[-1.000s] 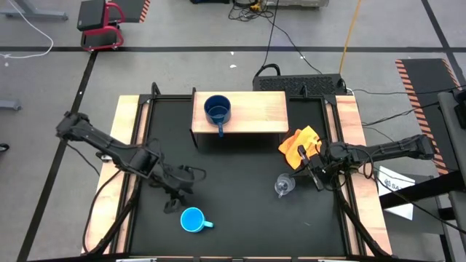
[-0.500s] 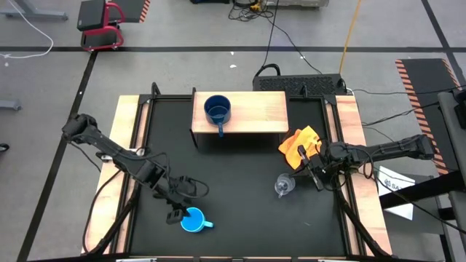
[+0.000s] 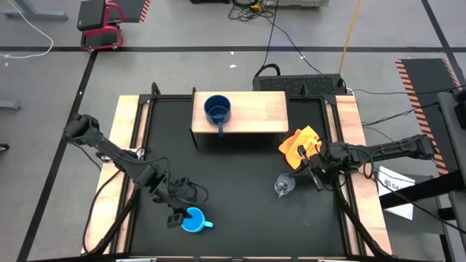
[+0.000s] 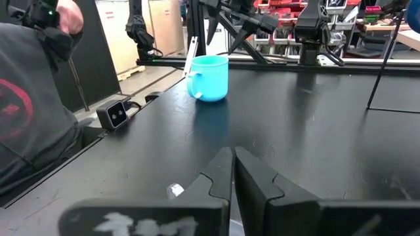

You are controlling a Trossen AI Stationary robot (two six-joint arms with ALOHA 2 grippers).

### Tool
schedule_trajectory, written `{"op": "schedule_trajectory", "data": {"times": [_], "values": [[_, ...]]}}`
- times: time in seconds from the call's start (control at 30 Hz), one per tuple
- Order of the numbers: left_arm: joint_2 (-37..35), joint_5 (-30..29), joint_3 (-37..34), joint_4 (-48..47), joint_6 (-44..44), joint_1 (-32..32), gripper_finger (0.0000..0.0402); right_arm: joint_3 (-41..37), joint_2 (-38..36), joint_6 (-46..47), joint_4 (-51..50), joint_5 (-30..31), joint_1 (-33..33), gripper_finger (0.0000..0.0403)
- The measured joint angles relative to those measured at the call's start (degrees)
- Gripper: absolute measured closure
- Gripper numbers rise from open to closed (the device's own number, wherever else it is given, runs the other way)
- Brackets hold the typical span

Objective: Stack small to large cups/mugs on shelf
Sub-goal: Put the blue mug on the shelf

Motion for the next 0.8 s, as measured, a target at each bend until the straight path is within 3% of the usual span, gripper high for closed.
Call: {"op": "schedule_trajectory", "data": {"times": [0.27, 0.8], "values": [[3.72, -0.51, 0.0, -2.43, 0.31, 0.03, 0.0156, 0.0, 0.0, 0.07, 0.0, -0.01, 0.0, 0.0394], [4.0, -2.45, 0.0, -2.54, 1.93, 0.07, 0.0156, -0.01, 0.02, 0.09, 0.28, 0.0, 0.0, 0.0394]]}}
